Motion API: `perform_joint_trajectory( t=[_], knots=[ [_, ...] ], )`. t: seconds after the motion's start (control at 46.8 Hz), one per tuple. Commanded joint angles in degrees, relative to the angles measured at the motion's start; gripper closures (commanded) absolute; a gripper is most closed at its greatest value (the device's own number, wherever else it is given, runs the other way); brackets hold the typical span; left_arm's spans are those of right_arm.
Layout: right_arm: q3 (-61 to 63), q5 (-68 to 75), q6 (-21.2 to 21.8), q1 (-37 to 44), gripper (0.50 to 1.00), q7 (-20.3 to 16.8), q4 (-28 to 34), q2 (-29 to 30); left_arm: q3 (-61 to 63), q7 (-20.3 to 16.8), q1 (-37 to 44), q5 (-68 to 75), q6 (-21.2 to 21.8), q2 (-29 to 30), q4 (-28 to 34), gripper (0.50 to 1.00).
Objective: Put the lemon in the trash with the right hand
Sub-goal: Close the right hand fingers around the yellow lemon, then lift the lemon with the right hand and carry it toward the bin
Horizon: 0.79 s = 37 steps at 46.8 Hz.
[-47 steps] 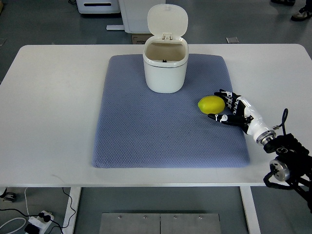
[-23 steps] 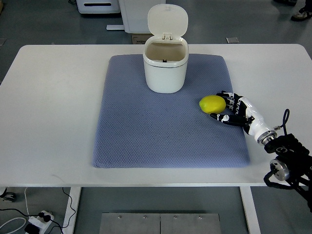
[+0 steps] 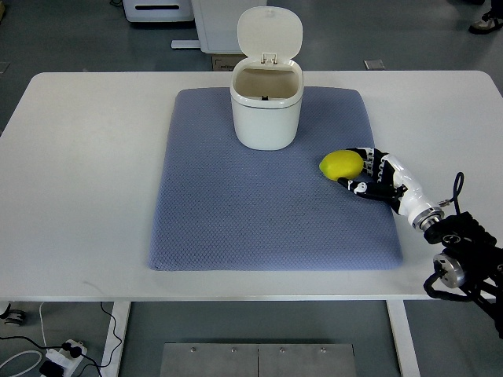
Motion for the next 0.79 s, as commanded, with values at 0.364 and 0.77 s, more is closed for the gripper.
perform_joint_trajectory(
  t=[0.364,0.77],
  knots=[
    [-0.24,0.36,0.2,1.33,0.952,-0.07,0.49,-0.18,0.0,0.01,0.0,0.0,0.0,0.0,0.0,0.5],
    [0.46,4.83,0.46,5.81,0.957,-1.3,2.95,-4.48,0.0,0.01,0.0,0.0,0.0,0.0,0.0,0.5]
  ],
)
